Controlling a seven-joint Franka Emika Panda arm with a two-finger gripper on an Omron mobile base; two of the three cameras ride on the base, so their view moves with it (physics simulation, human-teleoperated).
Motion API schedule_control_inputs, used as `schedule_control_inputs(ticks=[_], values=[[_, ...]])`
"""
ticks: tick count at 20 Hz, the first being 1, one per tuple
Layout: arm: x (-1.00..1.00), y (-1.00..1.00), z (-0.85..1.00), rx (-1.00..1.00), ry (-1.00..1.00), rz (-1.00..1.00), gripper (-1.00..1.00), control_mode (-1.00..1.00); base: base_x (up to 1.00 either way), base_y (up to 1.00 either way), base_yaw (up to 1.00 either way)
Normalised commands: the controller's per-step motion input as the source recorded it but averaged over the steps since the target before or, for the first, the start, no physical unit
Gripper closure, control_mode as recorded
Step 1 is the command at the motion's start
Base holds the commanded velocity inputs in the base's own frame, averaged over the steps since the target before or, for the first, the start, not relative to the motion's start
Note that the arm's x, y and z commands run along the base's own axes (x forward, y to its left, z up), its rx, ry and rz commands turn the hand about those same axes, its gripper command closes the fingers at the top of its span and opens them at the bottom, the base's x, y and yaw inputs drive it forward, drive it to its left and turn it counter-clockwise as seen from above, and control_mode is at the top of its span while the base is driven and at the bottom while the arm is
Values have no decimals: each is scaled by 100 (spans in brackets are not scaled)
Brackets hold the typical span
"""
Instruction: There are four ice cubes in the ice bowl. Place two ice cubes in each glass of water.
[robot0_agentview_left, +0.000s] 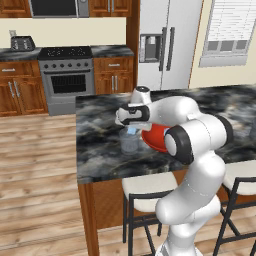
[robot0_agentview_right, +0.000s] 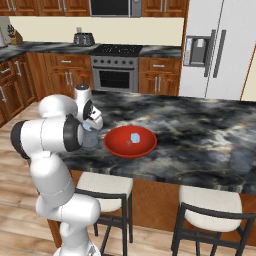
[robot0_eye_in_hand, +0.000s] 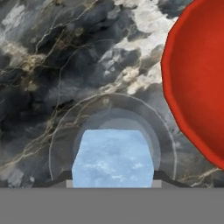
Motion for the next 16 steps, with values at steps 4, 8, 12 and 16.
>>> schedule_control_inputs(ticks=[4,8,12,16], values=[[10,0,-7,0,0,0,100,-100,0,0,0],[17,0,-1,0,0,0,100,-100,0,0,0],[15,6,0,0,0,0,100,-100,0,0,0],[14,10,0,0,0,0,100,-100,0,0,0]])
